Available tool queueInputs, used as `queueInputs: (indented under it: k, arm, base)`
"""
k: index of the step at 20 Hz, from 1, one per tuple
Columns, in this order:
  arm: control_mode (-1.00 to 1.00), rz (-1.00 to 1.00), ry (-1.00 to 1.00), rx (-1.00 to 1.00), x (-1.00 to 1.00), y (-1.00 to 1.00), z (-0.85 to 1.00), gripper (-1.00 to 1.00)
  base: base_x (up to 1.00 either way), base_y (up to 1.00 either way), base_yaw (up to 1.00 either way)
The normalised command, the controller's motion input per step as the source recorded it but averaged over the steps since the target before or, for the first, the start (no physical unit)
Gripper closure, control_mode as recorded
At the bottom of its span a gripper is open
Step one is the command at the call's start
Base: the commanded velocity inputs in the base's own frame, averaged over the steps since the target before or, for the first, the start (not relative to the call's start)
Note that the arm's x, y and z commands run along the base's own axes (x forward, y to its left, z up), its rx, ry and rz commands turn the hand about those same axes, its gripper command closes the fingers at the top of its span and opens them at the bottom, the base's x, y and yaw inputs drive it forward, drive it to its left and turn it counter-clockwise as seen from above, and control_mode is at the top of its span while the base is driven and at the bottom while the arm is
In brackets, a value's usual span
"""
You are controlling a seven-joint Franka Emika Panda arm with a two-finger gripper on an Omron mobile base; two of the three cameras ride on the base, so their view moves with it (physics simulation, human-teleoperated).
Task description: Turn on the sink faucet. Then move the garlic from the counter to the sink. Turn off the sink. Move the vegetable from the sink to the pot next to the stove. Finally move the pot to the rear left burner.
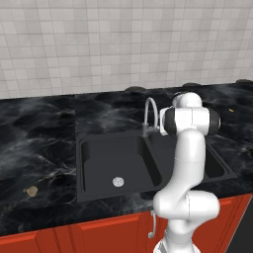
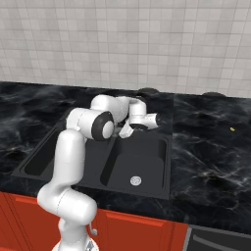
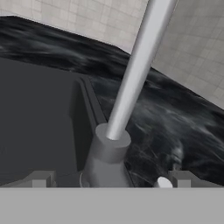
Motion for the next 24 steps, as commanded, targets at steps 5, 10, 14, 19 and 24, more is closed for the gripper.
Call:
queueInputs:
  k: [5, 10, 14, 19, 24]
  arm:
    - [-1.0, 0.0, 0.0, 0.01, 0.0, 0.03, 0.0, 1.0]
    - [-1.0, 0.0, 0.02, 0.0, 0.05, 0.06, 0.0, 1.0]
    - [-1.0, 0.0, 0.0, 0.0, 0.02, 0.02, 0.0, 1.0]
    - [-1.0, -0.06, -0.01, 0.0, 0.0, 0.02, 0.0, 1.0]
    - [-1.0, -0.18, -0.01, 0.0, 0.0, 0.0, -0.1, 1.0]
  base:
    - [0.0, 0.0, 0.0]
    - [0.0, 0.0, 0.0]
    - [0.0, 0.0, 0.0]
    - [0.0, 0.0, 0.0]
    - [0.0, 0.0, 0.0]
